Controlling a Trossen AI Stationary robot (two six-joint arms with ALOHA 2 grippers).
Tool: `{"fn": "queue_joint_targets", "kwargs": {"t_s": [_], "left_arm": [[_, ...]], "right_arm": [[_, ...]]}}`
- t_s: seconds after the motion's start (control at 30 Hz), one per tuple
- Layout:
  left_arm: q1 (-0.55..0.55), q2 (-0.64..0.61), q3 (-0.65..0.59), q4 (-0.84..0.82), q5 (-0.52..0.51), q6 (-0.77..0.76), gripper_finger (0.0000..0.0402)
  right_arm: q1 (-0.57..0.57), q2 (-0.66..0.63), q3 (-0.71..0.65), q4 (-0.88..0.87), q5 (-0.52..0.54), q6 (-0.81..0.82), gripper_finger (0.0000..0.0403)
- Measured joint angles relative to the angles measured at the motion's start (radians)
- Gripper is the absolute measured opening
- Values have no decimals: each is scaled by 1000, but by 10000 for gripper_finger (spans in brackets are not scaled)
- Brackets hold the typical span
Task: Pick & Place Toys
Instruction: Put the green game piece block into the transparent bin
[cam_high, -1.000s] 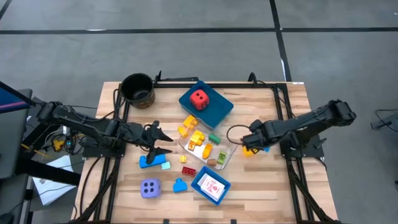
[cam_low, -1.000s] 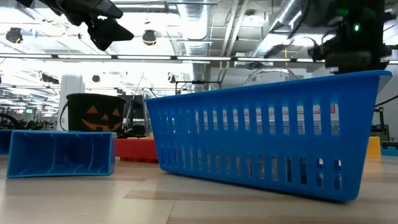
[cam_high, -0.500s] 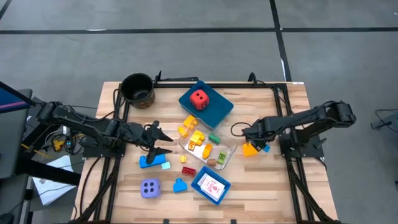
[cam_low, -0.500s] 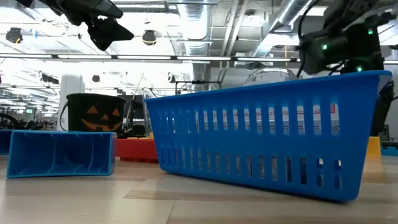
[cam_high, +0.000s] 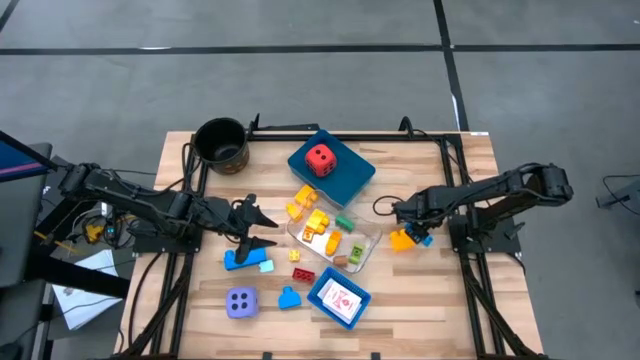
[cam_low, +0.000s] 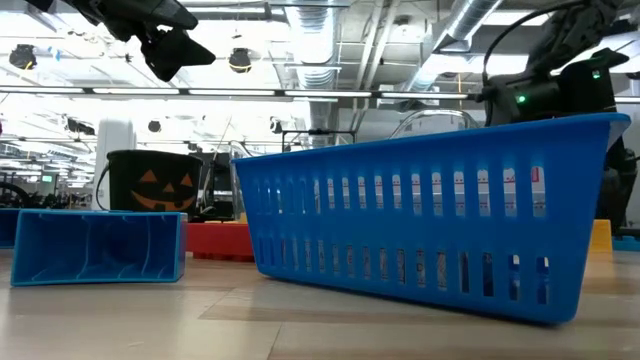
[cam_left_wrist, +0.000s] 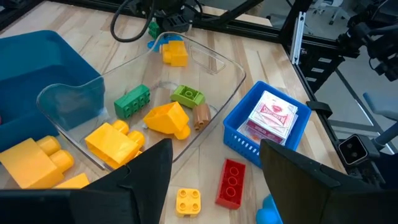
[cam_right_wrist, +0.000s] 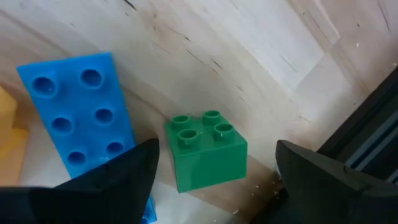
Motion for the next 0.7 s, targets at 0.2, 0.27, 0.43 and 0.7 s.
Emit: {"fn": "queue_joint_targets", "kwargs": {"t_s": [0.2,0.27,0.43,0.7], "left_arm": [[0,0,0,3,0,4,237],[0,0,0,6,0,4,237],[0,0,0,6,0,4,237],[0,0,0,6,0,4,237]], "right_arm": [[0,1,-7,12,-1,-15,311],[0,1,-7,17,-2,-17,302],[0,2,-8,31,-7,-25,272],[1,3,-9,54,-15,-27,203]]}}
